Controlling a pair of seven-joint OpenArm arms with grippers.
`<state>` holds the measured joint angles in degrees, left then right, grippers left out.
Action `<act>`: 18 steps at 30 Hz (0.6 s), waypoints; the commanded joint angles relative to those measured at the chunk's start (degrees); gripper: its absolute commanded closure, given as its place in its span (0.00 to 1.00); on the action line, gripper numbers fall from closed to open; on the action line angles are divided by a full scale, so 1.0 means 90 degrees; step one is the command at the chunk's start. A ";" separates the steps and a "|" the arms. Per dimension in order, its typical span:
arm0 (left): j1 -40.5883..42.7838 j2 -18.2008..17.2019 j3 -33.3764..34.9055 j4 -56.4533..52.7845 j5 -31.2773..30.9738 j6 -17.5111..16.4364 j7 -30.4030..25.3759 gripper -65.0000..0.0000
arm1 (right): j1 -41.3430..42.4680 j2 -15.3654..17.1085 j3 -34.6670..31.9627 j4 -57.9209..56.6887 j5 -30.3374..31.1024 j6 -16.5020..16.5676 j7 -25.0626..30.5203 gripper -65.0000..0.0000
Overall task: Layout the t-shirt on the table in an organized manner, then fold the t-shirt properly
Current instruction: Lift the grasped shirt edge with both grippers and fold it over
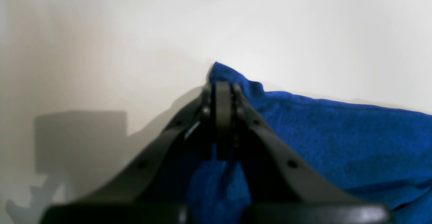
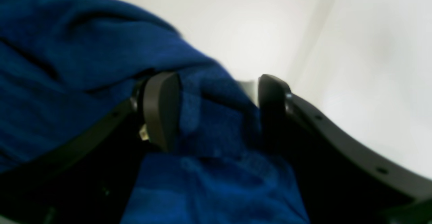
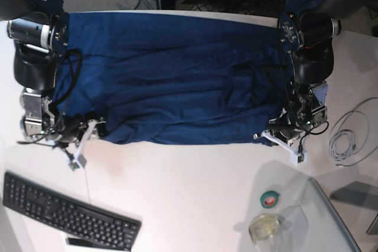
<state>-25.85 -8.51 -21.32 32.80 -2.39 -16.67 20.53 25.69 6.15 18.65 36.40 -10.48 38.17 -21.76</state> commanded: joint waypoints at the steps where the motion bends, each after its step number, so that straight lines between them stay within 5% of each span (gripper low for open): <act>1: -0.0093 -0.0026 0.0000 0.0034 0.0066 0.0001 0.0165 1.00 | 0.0217 0.0064 0.0022 0.0014 0.0085 -0.0163 0.0225 0.45; 5: -0.0083 -0.0046 0.0000 0.0034 0.0066 0.0001 0.0165 1.00 | 0.0217 0.0064 -0.0017 -0.0123 0.0085 -0.0505 0.0352 0.52; 10: -0.0093 -0.0046 0.0000 0.0034 0.0066 0.0001 0.0165 1.00 | 0.0217 0.0064 -0.0017 -0.0084 0.0085 -0.0505 0.0322 0.98; 18: -0.0269 0.0023 0.0000 0.0405 -0.0003 -0.0019 0.0214 1.00 | -0.0095 0.0073 -0.0026 0.1264 0.0085 -0.0505 -0.0049 1.00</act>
<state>-26.59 -7.92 -21.32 35.40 -1.87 -16.47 23.42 23.35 6.33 18.48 47.03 -10.44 33.82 -23.38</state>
